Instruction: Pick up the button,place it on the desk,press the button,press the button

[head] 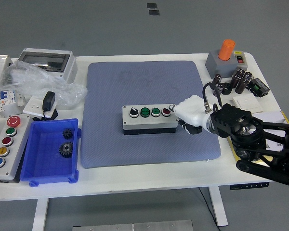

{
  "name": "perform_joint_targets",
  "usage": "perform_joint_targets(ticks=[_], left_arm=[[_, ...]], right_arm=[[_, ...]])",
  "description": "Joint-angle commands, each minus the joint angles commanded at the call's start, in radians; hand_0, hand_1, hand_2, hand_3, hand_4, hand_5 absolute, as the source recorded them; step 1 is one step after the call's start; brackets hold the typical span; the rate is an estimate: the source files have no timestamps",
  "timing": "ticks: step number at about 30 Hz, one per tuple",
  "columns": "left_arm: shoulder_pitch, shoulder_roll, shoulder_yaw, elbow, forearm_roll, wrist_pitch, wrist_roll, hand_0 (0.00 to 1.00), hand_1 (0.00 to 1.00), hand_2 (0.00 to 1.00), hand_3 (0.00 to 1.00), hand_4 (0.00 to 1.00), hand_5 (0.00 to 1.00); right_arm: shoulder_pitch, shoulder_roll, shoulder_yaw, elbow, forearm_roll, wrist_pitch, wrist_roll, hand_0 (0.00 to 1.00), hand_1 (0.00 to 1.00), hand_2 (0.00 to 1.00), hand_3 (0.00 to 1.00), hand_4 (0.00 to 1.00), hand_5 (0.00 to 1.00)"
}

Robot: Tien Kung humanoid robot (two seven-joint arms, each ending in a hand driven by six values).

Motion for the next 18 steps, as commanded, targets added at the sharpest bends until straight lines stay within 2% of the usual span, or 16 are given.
perform_joint_targets(ticks=[9, 18], left_arm=[[0.0, 0.001, -0.002, -0.001, 0.002, 0.0, 0.0, 0.619, 0.657, 0.625, 0.675, 0.697, 0.37], [-0.001, 0.001, 0.0, 0.001, 0.001, -0.001, 0.001, 0.619, 0.657, 0.625, 0.675, 0.697, 0.372]], right_arm=[[0.0, 0.013, -0.033, -0.011, 0.007, 0.0, 0.0, 0.63, 0.486, 0.283, 0.911, 0.391, 0.002], [-0.004, -0.018, 0.074, 0.018, 0.002, -0.06, 0.042, 0.627, 0.487, 0.284, 0.905, 0.391, 0.002]])
